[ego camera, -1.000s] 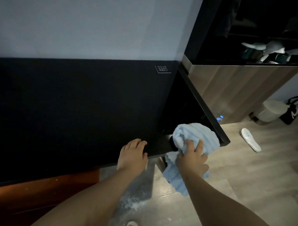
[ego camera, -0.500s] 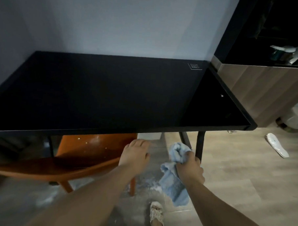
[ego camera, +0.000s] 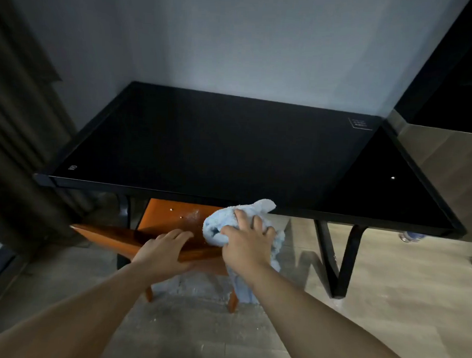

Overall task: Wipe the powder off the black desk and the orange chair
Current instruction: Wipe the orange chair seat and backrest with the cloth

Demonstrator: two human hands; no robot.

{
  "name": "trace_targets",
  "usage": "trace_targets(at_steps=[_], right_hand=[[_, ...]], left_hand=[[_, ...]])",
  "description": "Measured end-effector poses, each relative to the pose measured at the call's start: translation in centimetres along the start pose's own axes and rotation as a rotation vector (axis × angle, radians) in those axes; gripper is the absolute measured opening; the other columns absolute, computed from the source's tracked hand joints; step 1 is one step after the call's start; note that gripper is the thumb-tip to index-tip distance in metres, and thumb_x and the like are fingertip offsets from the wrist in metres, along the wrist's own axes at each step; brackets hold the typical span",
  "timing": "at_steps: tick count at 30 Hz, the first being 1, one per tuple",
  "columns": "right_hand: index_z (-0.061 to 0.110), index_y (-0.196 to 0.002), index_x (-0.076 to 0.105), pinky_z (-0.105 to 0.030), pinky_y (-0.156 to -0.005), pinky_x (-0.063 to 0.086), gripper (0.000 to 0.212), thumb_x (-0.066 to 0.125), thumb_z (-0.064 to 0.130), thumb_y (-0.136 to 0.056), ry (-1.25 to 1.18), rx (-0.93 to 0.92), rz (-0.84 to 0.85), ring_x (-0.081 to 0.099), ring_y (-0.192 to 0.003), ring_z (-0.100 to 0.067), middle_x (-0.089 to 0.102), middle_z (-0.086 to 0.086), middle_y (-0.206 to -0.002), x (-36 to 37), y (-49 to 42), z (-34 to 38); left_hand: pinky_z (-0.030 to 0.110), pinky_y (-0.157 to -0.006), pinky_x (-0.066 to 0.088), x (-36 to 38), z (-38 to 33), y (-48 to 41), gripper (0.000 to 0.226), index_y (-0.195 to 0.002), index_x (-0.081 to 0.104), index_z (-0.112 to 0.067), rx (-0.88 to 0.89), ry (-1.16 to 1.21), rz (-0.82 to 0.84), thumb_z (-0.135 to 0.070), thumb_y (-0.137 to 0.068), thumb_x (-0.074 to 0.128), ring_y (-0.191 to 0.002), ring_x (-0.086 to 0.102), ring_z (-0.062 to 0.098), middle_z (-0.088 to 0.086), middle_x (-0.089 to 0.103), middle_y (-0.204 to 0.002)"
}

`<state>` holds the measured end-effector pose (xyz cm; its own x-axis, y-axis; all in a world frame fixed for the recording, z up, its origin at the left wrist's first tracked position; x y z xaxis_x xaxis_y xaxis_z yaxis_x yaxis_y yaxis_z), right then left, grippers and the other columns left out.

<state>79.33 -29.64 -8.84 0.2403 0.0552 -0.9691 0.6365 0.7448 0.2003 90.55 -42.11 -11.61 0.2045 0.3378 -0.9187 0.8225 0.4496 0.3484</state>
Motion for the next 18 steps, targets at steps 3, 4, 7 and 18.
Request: trace_targets(at_steps=[3, 4, 7, 18], right_hand=[[0.029, -0.129, 0.049, -0.063, -0.107, 0.004, 0.047, 0.049, 0.041, -0.084, 0.153, -0.067, 0.07, 0.003, -0.137, -0.037, 0.0, -0.002, -0.158, 0.5, -0.6, 1.1], [0.029, -0.131, 0.048, -0.066, -0.107, 0.001, 0.051, 0.052, 0.044, -0.083, 0.21, -0.092, 0.092, -0.001, -0.138, -0.039, -0.002, -0.003, -0.158, 0.7, -0.6, 1.2], [0.029, -0.137, 0.042, -0.07, -0.106, 0.001, 0.06, 0.062, 0.04, -0.082, 0.384, -0.123, 0.119, -0.001, -0.139, -0.044, -0.002, -0.008, -0.157, 2.0, -1.1, 1.4], [0.023, -0.118, 0.061, -0.053, -0.1, 0.027, 0.034, 0.064, 0.024, -0.084, 0.579, -0.229, 0.072, 0.028, -0.129, -0.036, 0.045, -0.004, -0.133, 2.7, -3.2, 1.8]], left_hand=[[0.03, -0.104, 0.037, 0.2, 1.4, 0.1, 0.064, -0.143, 0.032, -0.03, 0.001, -0.143, 0.064, -0.044, -0.086, 0.057, -0.128, 0.045, 0.014, -0.007, 0.041, -0.143], [0.028, -0.101, 0.04, 0.3, 1.5, 0.0, 0.058, -0.14, 0.036, -0.031, 0.016, -0.169, 0.075, -0.041, -0.087, 0.058, -0.123, 0.048, 0.013, -0.008, 0.047, -0.138], [0.027, -0.095, 0.044, 0.2, 1.6, -0.6, 0.047, -0.133, 0.044, -0.03, 0.075, -0.219, 0.101, -0.03, -0.088, 0.059, -0.115, 0.054, 0.012, -0.009, 0.055, -0.126], [0.028, -0.085, 0.046, 0.2, 2.8, -2.0, 0.037, -0.127, 0.047, -0.023, 0.162, -0.322, 0.117, -0.022, -0.092, 0.056, -0.106, 0.057, 0.016, -0.003, 0.052, -0.119]])
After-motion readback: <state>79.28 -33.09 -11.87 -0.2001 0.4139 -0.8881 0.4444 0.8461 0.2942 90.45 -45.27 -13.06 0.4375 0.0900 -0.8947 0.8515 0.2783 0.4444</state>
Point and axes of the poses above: each hand's wrist, its own y-axis away from the middle knuckle, its own x-axis out of the palm, z = x × y, the point moved 3 cm from there along -y, towards the middle knuckle
